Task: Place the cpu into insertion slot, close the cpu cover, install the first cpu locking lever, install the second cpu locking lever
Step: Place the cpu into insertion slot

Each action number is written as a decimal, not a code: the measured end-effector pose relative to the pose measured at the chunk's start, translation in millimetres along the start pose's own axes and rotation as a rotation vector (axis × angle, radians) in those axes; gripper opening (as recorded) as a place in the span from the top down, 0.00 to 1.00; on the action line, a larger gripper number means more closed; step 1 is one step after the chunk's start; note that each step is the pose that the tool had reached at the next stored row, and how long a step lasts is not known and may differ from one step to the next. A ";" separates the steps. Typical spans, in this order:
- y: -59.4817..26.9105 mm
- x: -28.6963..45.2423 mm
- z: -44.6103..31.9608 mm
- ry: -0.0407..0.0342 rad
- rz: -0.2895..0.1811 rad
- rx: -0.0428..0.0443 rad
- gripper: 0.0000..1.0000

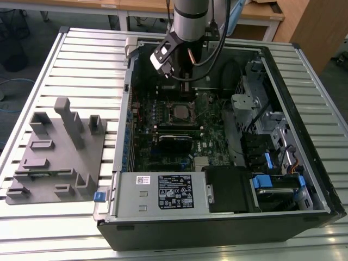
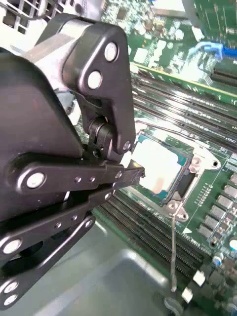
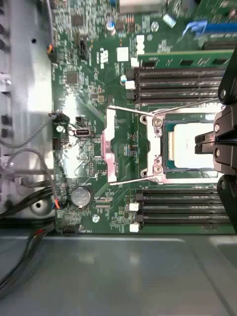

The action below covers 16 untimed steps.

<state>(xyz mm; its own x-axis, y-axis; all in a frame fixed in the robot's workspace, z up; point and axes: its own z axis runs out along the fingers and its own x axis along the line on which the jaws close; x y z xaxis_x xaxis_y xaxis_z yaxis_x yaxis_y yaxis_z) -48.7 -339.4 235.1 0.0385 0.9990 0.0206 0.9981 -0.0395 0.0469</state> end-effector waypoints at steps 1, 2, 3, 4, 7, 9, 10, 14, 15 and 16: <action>0.5 0.3 -10.5 0.0002 0.000 -0.0001 0.90; 0.7 0.3 -15.0 0.0000 0.000 0.0000 0.90; 0.9 0.4 -19.3 0.0000 0.000 0.0000 0.90; 1.1 0.5 -23.5 0.0000 0.000 0.0000 0.90; 1.7 0.7 -36.0 0.0001 0.000 0.0000 0.90; 2.1 0.9 -44.6 0.0001 0.000 -0.0001 0.90; 2.3 1.0 -48.8 0.0000 0.000 0.0001 0.90; 3.1 1.4 -65.5 0.0001 0.000 0.0000 0.90; 3.3 1.5 -70.0 0.0000 0.000 0.0000 0.90; 3.5 1.5 -74.2 0.0000 0.000 0.0000 0.90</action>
<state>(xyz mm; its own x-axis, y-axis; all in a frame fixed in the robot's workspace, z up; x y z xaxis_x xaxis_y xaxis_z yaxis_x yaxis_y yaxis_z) -48.7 -339.4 309.3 0.0385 0.9990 0.0206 0.9981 -0.0394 0.0469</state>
